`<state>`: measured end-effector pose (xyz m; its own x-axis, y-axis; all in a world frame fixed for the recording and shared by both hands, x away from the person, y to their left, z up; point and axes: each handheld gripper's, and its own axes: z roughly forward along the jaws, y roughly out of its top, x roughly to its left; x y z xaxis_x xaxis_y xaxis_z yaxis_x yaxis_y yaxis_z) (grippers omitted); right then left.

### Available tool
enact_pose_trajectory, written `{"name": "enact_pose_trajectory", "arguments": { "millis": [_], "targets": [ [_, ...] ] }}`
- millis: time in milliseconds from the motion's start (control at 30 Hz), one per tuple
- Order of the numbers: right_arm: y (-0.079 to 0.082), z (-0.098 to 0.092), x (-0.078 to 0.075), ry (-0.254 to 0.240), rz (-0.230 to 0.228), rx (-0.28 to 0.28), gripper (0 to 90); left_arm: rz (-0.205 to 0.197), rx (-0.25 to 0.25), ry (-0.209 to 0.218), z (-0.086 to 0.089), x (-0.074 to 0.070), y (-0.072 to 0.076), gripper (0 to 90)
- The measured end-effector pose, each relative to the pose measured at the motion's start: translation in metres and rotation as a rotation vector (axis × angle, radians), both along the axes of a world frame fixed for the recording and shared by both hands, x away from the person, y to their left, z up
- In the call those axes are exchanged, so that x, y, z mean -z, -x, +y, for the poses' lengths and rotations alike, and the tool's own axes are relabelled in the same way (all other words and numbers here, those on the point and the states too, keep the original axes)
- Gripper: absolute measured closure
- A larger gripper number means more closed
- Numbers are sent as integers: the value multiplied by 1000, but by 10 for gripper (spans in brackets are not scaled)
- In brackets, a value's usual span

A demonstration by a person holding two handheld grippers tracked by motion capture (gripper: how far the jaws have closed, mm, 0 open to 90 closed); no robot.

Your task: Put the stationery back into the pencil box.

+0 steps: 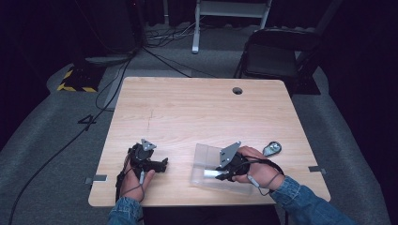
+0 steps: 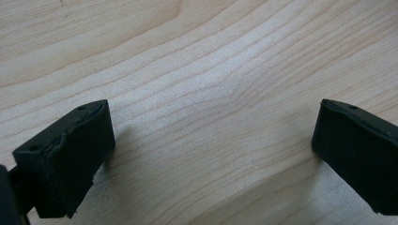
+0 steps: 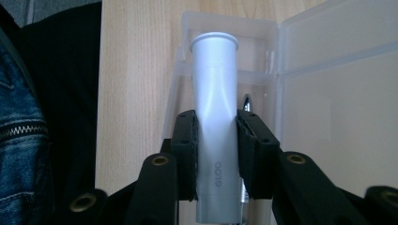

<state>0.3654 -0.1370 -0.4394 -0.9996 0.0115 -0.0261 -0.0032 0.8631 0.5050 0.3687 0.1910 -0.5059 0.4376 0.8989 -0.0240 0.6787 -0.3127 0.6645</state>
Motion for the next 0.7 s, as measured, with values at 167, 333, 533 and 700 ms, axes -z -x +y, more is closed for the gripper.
{"name": "enact_pose_trajectory", "arguments": {
  "millis": [167,333,533,700],
  "targets": [
    [2,1,5,33,3,-27,711,0,0,-1,0,0,0,1],
    [1,2,12,43,1,-36,711,3,-2,1,0,0,0,1],
    [0,5,15,50,-2,-52,710,0,-3,1,0,0,0,1],
    [-3,5,18,47,-12,-54,710,2,-2,1,0,0,0,1]
  ]
}}
